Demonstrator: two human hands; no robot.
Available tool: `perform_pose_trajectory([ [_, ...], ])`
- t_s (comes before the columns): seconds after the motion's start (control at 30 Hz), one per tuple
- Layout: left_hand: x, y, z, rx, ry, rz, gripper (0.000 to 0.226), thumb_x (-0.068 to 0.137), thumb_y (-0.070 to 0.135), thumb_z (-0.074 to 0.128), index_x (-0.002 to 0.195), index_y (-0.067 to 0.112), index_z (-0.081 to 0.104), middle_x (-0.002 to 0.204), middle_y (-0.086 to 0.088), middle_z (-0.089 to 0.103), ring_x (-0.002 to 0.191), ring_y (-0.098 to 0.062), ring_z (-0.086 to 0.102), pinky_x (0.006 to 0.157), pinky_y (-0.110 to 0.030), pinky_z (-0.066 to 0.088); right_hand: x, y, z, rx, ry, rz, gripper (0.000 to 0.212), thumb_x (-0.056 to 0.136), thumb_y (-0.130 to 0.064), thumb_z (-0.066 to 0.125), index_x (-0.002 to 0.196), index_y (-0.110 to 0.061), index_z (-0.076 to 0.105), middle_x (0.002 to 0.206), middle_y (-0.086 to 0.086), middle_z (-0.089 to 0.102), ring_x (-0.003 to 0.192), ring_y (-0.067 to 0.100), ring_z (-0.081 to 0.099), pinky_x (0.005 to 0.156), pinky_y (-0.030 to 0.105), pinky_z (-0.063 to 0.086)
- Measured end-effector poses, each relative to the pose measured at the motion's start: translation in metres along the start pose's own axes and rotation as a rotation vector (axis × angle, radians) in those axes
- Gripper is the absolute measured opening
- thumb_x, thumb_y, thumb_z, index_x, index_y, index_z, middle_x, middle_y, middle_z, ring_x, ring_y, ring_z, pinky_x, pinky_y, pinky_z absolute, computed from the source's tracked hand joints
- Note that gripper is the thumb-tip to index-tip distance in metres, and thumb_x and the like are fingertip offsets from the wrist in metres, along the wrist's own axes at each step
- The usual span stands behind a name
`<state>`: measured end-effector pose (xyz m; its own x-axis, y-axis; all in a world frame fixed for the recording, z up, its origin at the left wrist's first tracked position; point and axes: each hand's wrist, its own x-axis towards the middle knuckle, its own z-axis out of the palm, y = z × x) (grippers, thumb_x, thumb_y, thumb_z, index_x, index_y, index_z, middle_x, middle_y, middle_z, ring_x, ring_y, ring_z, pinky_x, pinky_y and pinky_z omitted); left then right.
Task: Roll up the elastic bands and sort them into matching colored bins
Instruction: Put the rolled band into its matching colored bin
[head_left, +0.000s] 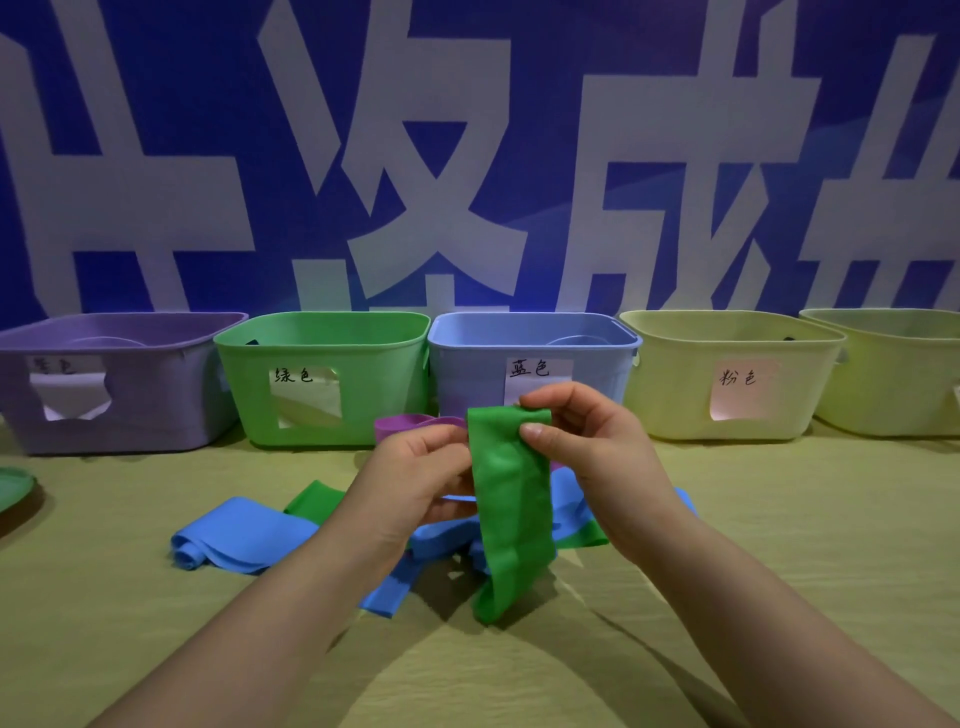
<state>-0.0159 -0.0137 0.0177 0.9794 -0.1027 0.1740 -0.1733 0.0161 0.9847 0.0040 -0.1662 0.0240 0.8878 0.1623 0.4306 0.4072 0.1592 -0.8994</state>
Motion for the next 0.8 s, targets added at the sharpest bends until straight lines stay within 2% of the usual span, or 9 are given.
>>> perform_pose_trajectory([
  [0.1, 0.000, -0.003, -0.002, -0.010, -0.043, -0.101, 0.015, 0.085, 0.006, 0.057, 0.096, 0.006, 0.067, 0.093, -0.016, 0.071, 0.081, -0.023, 0.067, 0.076, -0.036, 0.055, 0.000, -0.001, 0.001, 0.011, -0.008, 0.007, 0.032, 0.077, 0.011, 0.061, 0.074, -0.020, 0.065, 0.073, 0.006, 0.063, 0.071, 0.012, 0.060, 0.065, 0.021, 0.050],
  [0.23, -0.002, -0.004, -0.004, 0.000, -0.090, -0.206, 0.016, 0.079, 0.008, 0.064, 0.094, 0.010, 0.069, 0.095, -0.014, 0.071, 0.076, -0.018, 0.066, 0.080, -0.036, 0.053, -0.001, -0.003, 0.001, -0.008, -0.038, 0.010, 0.029, 0.077, 0.012, 0.060, 0.076, -0.017, 0.064, 0.068, 0.001, 0.064, 0.066, 0.008, 0.061, 0.062, 0.019, 0.050],
  [0.3, 0.001, -0.007, -0.005, 0.241, 0.011, -0.109, 0.016, 0.078, 0.010, 0.062, 0.092, 0.012, 0.068, 0.089, -0.009, 0.072, 0.070, -0.013, 0.064, 0.076, -0.031, 0.051, -0.003, -0.002, 0.002, -0.036, -0.061, 0.009, 0.029, 0.077, 0.013, 0.060, 0.076, -0.015, 0.064, 0.063, -0.004, 0.065, 0.062, 0.005, 0.060, 0.061, 0.017, 0.050],
  [0.37, 0.003, -0.010, -0.008, 0.564, 0.158, 0.111, 0.013, 0.076, 0.011, 0.057, 0.083, 0.018, 0.065, 0.067, 0.003, 0.068, 0.059, -0.011, 0.057, 0.064, -0.028, 0.046, -0.005, -0.002, 0.005, -0.052, -0.085, 0.010, 0.028, 0.077, 0.014, 0.060, 0.076, -0.013, 0.063, 0.057, -0.007, 0.064, 0.059, 0.002, 0.059, 0.060, 0.014, 0.049],
  [0.4, 0.004, -0.011, -0.008, 0.621, 0.194, 0.175, 0.012, 0.075, 0.010, 0.056, 0.079, 0.020, 0.062, 0.058, 0.004, 0.062, 0.056, -0.013, 0.054, 0.061, -0.030, 0.045, -0.005, -0.002, 0.006, -0.055, -0.088, 0.009, 0.027, 0.078, 0.014, 0.059, 0.077, -0.013, 0.063, 0.055, -0.008, 0.063, 0.057, 0.000, 0.059, 0.059, 0.013, 0.048],
  [0.5, 0.004, -0.009, -0.004, 0.307, 0.126, 0.111, 0.022, 0.082, -0.005, 0.047, 0.087, 0.015, 0.054, 0.057, -0.001, 0.060, 0.059, -0.017, 0.061, 0.063, -0.034, 0.053, -0.004, -0.003, 0.005, -0.060, -0.059, -0.010, 0.027, 0.078, 0.012, 0.061, 0.077, -0.015, 0.063, 0.061, -0.004, 0.064, 0.059, 0.002, 0.058, 0.059, 0.014, 0.048],
  [0.6, 0.005, -0.006, -0.003, 0.013, 0.078, 0.004, 0.027, 0.083, -0.017, 0.045, 0.088, 0.010, 0.049, 0.068, -0.003, 0.065, 0.059, -0.011, 0.064, 0.054, -0.025, 0.054, -0.003, -0.004, 0.003, -0.068, -0.038, -0.015, 0.026, 0.078, 0.010, 0.061, 0.077, -0.016, 0.063, 0.073, 0.010, 0.059, 0.063, 0.007, 0.056, 0.059, 0.015, 0.049],
  [0.7, 0.005, -0.005, -0.004, -0.020, 0.078, 0.036, 0.021, 0.081, -0.016, 0.051, 0.085, 0.004, 0.056, 0.071, -0.005, 0.067, 0.061, -0.013, 0.066, 0.054, -0.023, 0.055, -0.003, -0.004, 0.002, -0.056, -0.029, -0.006, 0.026, 0.079, 0.010, 0.061, 0.078, -0.016, 0.063, 0.070, 0.006, 0.062, 0.061, 0.004, 0.058, 0.056, 0.015, 0.048],
  [0.8, 0.004, -0.005, -0.001, -0.017, 0.092, 0.120, 0.022, 0.081, -0.012, 0.055, 0.083, 0.006, 0.067, 0.076, -0.008, 0.072, 0.070, -0.018, 0.069, 0.064, -0.025, 0.057, -0.002, -0.004, 0.002, -0.048, -0.003, -0.006, 0.025, 0.080, 0.008, 0.061, 0.079, -0.017, 0.063, 0.070, 0.003, 0.063, 0.063, 0.006, 0.059, 0.056, 0.017, 0.049],
])
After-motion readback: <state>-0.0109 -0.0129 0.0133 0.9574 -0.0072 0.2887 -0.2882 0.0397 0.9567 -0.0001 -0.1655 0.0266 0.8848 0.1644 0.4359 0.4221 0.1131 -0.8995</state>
